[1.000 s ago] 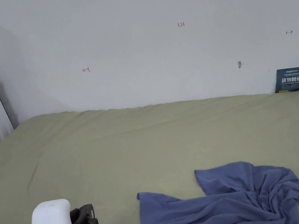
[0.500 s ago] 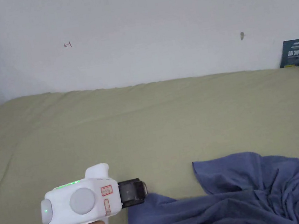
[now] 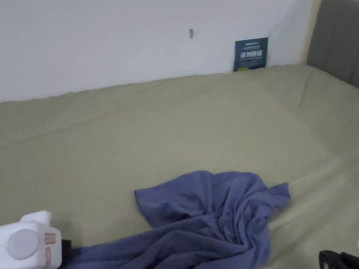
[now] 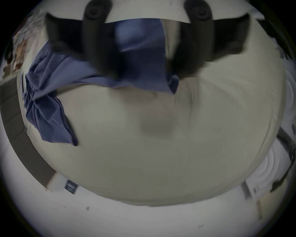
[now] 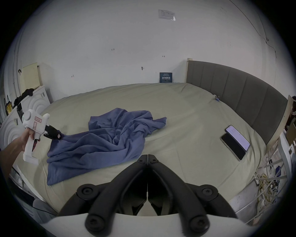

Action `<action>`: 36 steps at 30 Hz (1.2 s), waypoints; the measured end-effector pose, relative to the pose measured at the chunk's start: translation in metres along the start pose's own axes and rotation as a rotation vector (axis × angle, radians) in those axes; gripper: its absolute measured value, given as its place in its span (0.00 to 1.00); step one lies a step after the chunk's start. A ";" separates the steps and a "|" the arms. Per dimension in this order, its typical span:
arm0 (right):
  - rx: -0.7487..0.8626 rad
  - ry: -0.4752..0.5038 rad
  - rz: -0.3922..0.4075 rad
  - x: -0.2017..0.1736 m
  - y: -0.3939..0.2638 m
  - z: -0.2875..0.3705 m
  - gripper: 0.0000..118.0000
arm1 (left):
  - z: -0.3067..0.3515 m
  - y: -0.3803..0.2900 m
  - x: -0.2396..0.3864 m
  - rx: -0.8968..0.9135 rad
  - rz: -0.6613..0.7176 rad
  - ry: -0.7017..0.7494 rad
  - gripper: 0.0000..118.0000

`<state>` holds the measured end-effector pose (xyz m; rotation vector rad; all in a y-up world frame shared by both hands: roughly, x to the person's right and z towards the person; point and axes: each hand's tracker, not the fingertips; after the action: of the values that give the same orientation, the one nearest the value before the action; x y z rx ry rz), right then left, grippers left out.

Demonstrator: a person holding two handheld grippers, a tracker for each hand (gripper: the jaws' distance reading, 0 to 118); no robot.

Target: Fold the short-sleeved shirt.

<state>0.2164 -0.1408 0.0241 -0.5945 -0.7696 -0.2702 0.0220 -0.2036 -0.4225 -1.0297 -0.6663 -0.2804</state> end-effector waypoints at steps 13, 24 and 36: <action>-0.200 -0.024 0.046 0.055 0.112 -0.154 0.00 | -0.013 -0.006 -0.001 -0.044 -0.001 0.003 0.00; -0.511 -0.076 0.033 0.069 0.128 -0.328 1.00 | -0.019 -0.008 -0.006 -0.018 0.012 -0.013 0.00; -0.470 -0.042 0.174 0.024 0.125 -0.278 0.02 | -0.018 -0.009 0.005 -0.016 0.002 0.035 0.00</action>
<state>0.4461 -0.2063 -0.1666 -1.1085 -0.6917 -0.2801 0.0282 -0.2229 -0.4192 -1.0381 -0.6328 -0.3017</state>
